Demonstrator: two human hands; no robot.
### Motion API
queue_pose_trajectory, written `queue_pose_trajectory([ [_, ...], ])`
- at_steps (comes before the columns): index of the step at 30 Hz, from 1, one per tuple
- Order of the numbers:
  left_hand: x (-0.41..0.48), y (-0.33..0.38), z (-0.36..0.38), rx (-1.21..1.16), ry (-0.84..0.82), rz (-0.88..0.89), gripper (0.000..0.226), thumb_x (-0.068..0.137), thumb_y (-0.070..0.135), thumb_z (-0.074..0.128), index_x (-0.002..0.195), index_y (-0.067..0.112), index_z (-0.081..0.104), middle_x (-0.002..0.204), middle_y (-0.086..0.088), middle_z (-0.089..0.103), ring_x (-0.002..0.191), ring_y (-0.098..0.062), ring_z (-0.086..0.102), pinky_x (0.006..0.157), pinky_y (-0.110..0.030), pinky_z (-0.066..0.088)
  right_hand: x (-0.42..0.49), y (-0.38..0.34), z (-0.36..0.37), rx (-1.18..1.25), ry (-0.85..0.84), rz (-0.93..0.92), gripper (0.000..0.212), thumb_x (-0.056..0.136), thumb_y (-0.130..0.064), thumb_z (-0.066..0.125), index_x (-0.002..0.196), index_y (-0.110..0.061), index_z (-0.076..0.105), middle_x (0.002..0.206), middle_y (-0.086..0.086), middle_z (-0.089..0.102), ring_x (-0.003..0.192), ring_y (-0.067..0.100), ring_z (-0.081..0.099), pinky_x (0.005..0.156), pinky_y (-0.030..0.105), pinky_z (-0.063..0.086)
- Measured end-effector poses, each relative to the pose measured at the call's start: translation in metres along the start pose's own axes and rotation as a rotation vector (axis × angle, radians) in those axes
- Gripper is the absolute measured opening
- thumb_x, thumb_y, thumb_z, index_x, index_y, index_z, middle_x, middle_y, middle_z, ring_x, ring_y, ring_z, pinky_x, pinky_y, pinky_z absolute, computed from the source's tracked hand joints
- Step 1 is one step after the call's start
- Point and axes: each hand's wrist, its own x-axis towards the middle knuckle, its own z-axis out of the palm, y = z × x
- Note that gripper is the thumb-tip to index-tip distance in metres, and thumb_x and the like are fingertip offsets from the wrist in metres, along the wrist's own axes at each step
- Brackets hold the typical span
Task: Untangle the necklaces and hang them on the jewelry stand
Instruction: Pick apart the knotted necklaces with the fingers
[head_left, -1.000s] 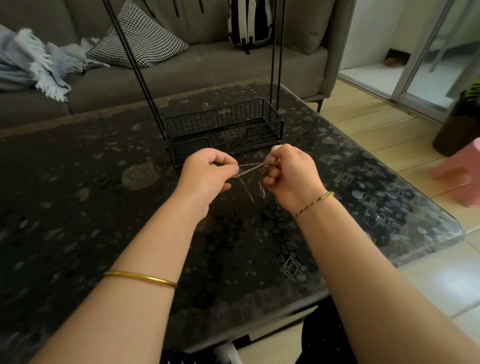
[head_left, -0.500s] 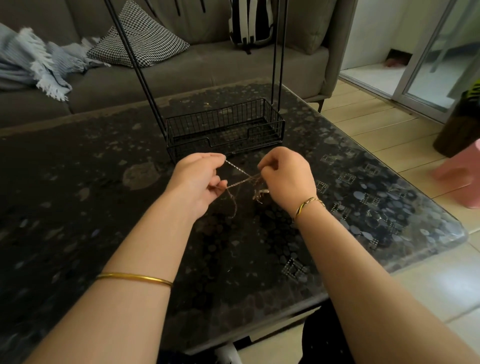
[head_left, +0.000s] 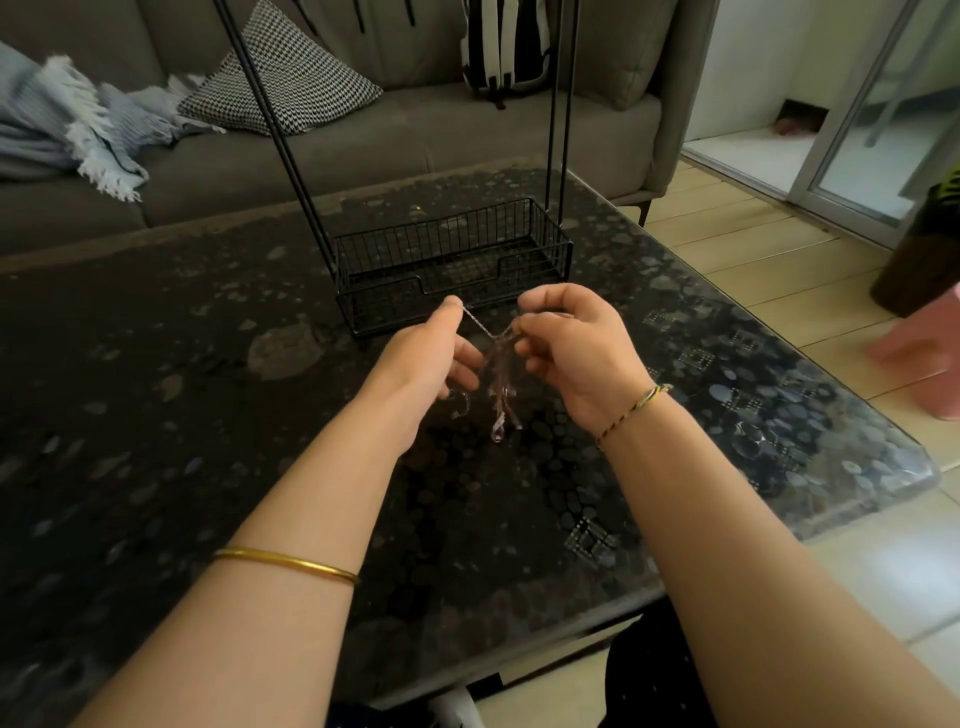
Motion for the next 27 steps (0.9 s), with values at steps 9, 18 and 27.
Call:
queue_pose_trajectory([
  [9,0.0,-0.001,-0.005,0.109,0.007,0.086,0.053,0.101,0.052,0.026,0.102,0.019,0.068,0.069,0.001,0.074,0.079,-0.012,0.061,0.076,-0.029,0.036,0.004,0.002,0.001,0.015,0.071,-0.001,0.02,0.09,-0.001,0.045,0.082,-0.018,0.053,0.075,-0.001,0.053,0.075,0.015,0.055,0.072,0.032,0.049],
  [18,-0.002,-0.005,-0.007,0.178,0.126,0.255,0.021,0.098,0.026,0.052,0.094,0.014,0.07,0.079,0.005,0.061,0.069,-0.011,0.061,0.078,-0.035,0.057,0.006,0.008,0.004,-0.379,0.21,-0.28,0.027,0.09,0.003,0.027,0.097,-0.019,0.041,0.083,0.015,0.057,0.066,0.025,0.06,0.057,0.037,0.05],
  [27,-0.008,-0.001,-0.01,0.225,-0.001,0.219,0.02,0.096,0.016,0.054,0.085,0.024,0.068,0.087,0.005,0.069,0.092,-0.011,0.061,0.08,-0.03,0.051,0.009,0.008,0.001,-0.291,0.167,-0.181,0.029,0.092,0.001,0.042,0.083,-0.026,0.047,0.068,-0.004,0.046,0.056,0.01,0.046,0.047,0.021,0.039],
])
